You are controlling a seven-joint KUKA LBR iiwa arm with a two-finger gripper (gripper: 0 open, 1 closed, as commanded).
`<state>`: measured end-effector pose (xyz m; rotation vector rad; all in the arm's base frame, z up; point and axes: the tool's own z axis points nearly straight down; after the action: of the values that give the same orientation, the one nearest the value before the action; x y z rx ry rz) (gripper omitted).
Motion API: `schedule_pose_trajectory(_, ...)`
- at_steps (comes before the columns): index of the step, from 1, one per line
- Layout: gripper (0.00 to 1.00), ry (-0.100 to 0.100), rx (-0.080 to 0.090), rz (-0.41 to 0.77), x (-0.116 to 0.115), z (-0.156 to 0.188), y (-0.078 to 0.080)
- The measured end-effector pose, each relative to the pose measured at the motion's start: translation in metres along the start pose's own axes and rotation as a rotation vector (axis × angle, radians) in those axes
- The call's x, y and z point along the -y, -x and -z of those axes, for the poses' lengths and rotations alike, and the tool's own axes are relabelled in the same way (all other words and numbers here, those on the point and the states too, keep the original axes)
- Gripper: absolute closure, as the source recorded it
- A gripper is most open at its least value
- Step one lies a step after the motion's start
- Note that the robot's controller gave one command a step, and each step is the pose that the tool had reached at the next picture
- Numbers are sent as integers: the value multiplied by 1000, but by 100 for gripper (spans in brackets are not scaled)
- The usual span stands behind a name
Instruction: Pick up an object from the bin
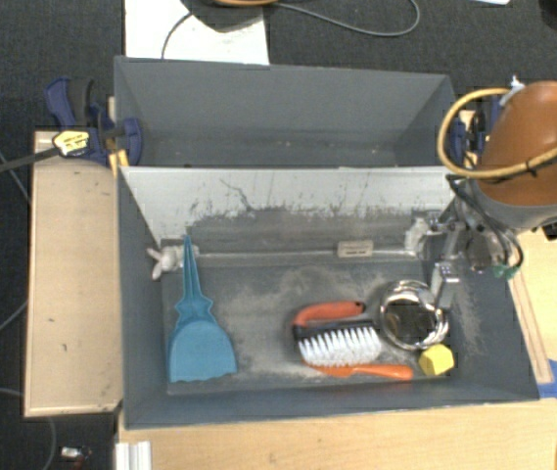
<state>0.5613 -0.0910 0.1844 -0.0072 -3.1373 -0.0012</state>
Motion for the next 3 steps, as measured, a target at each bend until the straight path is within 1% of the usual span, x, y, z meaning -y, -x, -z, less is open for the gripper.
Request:
schedule_pose_trajectory(1, 0, -1, 8, 3, 0, 4, 2)
schedule_pose_trajectory(2, 0, -2, 14, 71, 7, -90, 28)
schedule_pose_trajectory(3, 0, -3, 24, -27, 10, -113, 32)
